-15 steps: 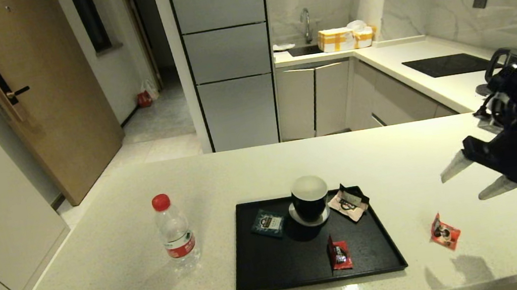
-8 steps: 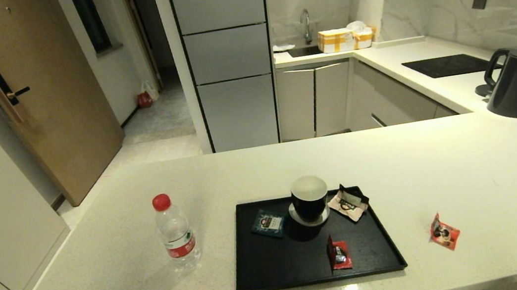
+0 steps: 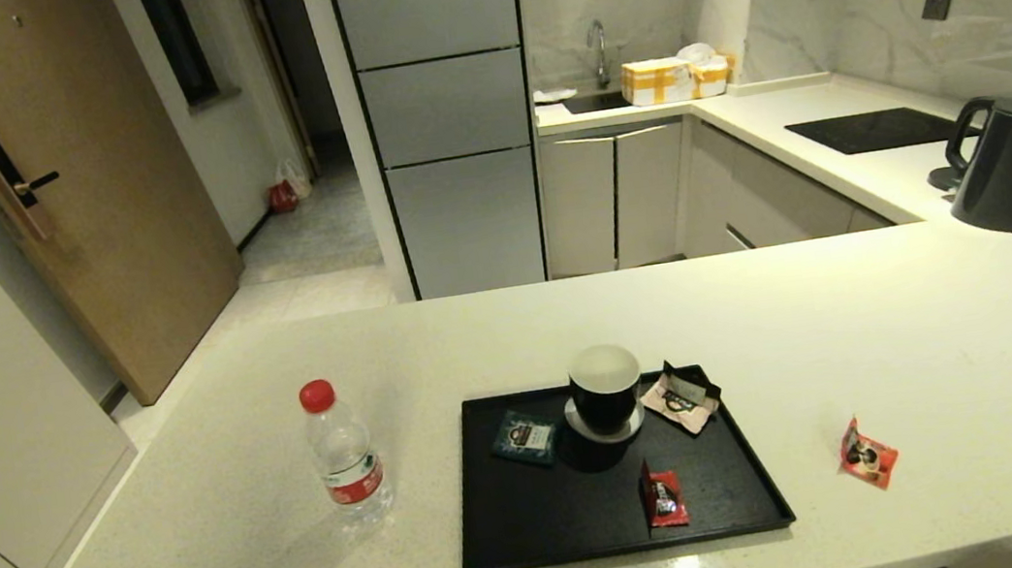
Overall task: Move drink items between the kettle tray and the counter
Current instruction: Return the tea bag to its original position
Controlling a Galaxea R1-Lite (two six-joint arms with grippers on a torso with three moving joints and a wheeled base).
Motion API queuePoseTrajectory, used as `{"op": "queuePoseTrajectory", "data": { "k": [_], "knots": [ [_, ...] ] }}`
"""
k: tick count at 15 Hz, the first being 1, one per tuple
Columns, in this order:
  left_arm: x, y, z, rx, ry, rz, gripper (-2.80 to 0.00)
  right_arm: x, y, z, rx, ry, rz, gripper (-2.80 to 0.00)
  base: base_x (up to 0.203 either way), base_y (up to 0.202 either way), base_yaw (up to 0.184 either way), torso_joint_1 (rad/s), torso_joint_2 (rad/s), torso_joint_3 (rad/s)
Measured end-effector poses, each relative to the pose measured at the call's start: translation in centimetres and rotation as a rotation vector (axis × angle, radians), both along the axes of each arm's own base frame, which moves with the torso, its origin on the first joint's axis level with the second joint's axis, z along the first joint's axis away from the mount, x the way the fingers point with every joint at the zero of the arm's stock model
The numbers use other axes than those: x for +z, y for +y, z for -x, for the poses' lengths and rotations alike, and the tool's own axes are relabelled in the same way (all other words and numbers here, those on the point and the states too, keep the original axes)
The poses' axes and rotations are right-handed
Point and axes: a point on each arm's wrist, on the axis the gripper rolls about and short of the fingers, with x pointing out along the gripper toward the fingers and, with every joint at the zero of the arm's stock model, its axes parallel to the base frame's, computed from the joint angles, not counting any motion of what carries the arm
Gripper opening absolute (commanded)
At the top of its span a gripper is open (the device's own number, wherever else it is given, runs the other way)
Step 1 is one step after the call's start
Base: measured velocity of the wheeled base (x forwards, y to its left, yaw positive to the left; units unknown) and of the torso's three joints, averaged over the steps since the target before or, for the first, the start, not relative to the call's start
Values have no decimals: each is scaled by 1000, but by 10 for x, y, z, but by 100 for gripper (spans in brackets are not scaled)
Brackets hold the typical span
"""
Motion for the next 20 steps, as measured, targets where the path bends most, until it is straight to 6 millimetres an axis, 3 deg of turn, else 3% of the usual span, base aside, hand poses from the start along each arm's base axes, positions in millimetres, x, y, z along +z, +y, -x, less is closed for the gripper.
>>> {"op": "queuePoseTrajectory", "data": {
  "k": [2,3,5,8,10,13,20],
  "knots": [
    [0,0,0,0,0,0,-280,-24,-1,24,11,-180,89,-280,0,0,0,0,0,0],
    [0,0,0,0,0,0,-280,-36,-2,22,-5,-248,121,-280,0,0,0,0,0,0],
    [0,0,0,0,0,0,-280,-64,-4,1,-41,-320,161,-280,0,0,0,0,0,0],
    [0,0,0,0,0,0,-280,-127,-5,-46,-27,-319,225,-280,0,0,0,0,0,0],
    [0,0,0,0,0,0,-280,-155,-5,-60,-35,-306,249,-280,0,0,0,0,0,0],
    [0,0,0,0,0,0,-280,-179,-6,-63,-66,-155,243,-280,0,0,0,6,-10,-5],
    [0,0,0,0,0,1,-280,-178,-7,-64,-75,-188,232,-280,0,0,0,6,-8,-5]
  ]
}}
